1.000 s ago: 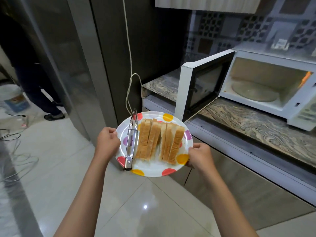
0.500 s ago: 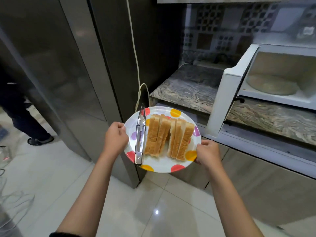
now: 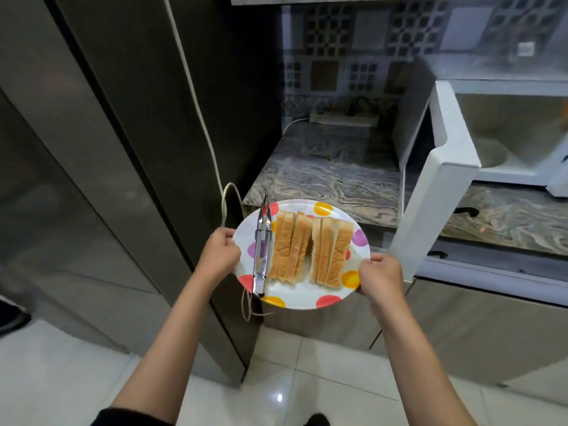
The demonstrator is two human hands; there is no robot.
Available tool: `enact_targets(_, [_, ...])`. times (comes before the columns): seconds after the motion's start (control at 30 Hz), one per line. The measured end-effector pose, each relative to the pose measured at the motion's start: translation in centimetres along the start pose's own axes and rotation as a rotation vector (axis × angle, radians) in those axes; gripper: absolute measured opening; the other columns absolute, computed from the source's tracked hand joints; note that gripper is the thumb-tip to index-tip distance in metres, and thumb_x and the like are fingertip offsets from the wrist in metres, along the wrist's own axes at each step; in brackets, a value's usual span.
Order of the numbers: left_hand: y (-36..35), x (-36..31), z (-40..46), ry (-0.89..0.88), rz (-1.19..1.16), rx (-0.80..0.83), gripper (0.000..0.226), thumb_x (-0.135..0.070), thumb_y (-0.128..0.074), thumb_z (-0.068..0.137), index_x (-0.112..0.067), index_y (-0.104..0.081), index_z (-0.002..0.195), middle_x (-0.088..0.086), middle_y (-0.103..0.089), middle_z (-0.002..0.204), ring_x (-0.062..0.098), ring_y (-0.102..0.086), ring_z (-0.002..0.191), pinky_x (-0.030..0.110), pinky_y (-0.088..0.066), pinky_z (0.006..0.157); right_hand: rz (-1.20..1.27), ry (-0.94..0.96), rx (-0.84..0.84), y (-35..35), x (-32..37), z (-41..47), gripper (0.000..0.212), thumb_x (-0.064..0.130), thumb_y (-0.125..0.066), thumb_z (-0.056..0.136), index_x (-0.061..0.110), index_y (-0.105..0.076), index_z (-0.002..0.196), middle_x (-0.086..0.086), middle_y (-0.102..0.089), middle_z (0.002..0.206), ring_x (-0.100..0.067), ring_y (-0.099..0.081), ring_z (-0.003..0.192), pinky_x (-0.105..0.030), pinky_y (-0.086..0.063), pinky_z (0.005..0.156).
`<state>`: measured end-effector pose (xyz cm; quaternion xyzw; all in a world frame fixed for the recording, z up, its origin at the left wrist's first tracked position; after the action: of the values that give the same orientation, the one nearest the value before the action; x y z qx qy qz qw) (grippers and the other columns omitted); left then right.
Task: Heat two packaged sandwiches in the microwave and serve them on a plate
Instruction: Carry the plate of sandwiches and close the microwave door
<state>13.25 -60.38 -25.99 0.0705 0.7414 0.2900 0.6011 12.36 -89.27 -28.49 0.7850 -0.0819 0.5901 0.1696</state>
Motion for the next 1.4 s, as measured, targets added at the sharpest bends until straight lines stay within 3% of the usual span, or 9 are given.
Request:
enact_targets(0.17, [-1.1,-1.3,5.7,-0.027,0.006,0.085,0.027,0.0,-0.039,0.088,-0.014,-0.053,0.106,0.006,-0.059,0.083,0.015,-0.054,0.068,0.026,-0.041,0.054,-0.091,-0.015,-0.075,-2.3,0.7,4.8,0.029,0.018,-0.045,0.064,0.007,-0.067,0.08,-0.005,-0.071,0.071,-0.027,-0.067,0.069,-0.04,-0.059,0.069])
enact_targets(0.23, [-1.4,-1.4,7.8,-0.03,-0.001,0.078,0.028,-0.001,-0.041,0.088,-0.013,-0.054,0.11,0.006,-0.059,0.081,0.017,-0.055,0.071,0.027,-0.041,0.056,-0.113,-0.006,-0.087,-3.1,1.7,6.1,0.028,0.013,-0.044,0.066,0.001,-0.066,0.078,-0.009,-0.069,0.07,-0.027,-0.062,0.064,-0.03,-0.052,0.061])
enact_targets(0.33, [-2.3,-1.5,10.5,-0.032,0.009,0.083,0.029,-0.003,-0.045,0.088,-0.011,-0.053,0.114,0.008,-0.062,0.086,0.025,-0.061,0.083,0.037,-0.05,0.07,-0.076,0.041,-0.12,-4.1,3.1,7.6,0.025,0.008,-0.042,0.067,-0.008,-0.061,0.074,-0.026,-0.065,0.07,-0.028,-0.056,0.059,-0.031,-0.043,0.057])
enact_targets(0.47, [-4.2,-2.3,14.9,-0.047,0.027,0.083,0.026,-0.002,-0.044,0.088,-0.007,-0.054,0.111,0.006,-0.063,0.084,0.026,-0.061,0.084,0.034,-0.048,0.071,-0.089,0.02,-0.188,-4.9,4.0,10.6,0.016,-0.005,-0.042,0.075,-0.005,-0.057,0.071,-0.01,-0.057,0.068,-0.019,-0.051,0.064,-0.027,-0.036,0.059])
enact_targets(0.67, [-6.5,-4.0,20.0,-0.09,0.084,0.129,0.019,0.0,-0.045,0.086,-0.014,-0.05,0.099,-0.001,-0.055,0.081,0.022,-0.056,0.081,0.031,-0.045,0.067,-0.101,-0.083,-0.276,-6.7,4.2,15.3,0.016,0.004,-0.045,0.07,0.012,-0.059,0.069,-0.006,-0.066,0.07,-0.03,-0.064,0.07,-0.038,-0.053,0.068])
enact_targets(0.9, [-9.2,-4.0,24.5,-0.081,0.142,0.158,0.024,-0.002,-0.046,0.082,-0.006,-0.057,0.102,0.009,-0.062,0.1,0.028,-0.059,0.093,0.037,-0.05,0.08,-0.111,-0.138,-0.327,-7.8,4.7,18.9,0.027,-0.007,-0.044,0.071,0.01,-0.058,0.056,-0.001,-0.053,0.054,-0.022,-0.049,0.053,-0.025,-0.037,0.052])
enact_targets(1.23, [-11.0,-4.2,28.0,-0.085,0.318,0.186,0.014,-0.001,-0.049,0.075,-0.001,-0.058,0.086,0.016,-0.061,0.09,0.033,-0.058,0.082,0.032,-0.044,0.062,-0.204,-0.184,-0.29,-9.8,5.7,22.1,0.028,-0.004,-0.049,0.071,0.014,-0.046,0.05,-0.003,-0.046,0.052,-0.024,-0.046,0.054,-0.028,-0.035,0.053])
enact_targets(1.33, [-11.4,-4.5,28.5,-0.088,0.353,0.178,0.012,-0.001,-0.051,0.076,-0.001,-0.055,0.087,0.02,-0.058,0.101,0.036,-0.057,0.09,0.032,-0.043,0.064,-0.224,-0.174,-0.272,-10.1,6.5,22.4,0.028,-0.003,-0.049,0.072,0.015,-0.045,0.051,-0.002,-0.046,0.053,-0.023,-0.044,0.054,-0.027,-0.033,0.052])
enact_targets(1.4, [-11.5,-4.4,28.8,-0.081,0.394,0.183,0.024,-0.004,-0.05,0.079,-0.002,-0.056,0.101,0.019,-0.048,0.116,0.035,-0.053,0.103,0.036,-0.046,0.078,-0.211,-0.159,-0.267,-10.2,6.8,22.5,0.025,-0.002,-0.049,0.073,0.015,-0.049,0.054,-0.002,-0.049,0.055,-0.023,-0.046,0.055,-0.026,-0.033,0.05])
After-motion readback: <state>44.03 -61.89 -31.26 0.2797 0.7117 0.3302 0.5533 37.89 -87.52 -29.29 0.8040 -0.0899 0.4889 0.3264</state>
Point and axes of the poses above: each hand's wrist, its own z-axis towards the middle knuckle, its own y-axis out of the back of the hand, x = y × z, the point moved 4 cm from there along z, towards the middle knuckle
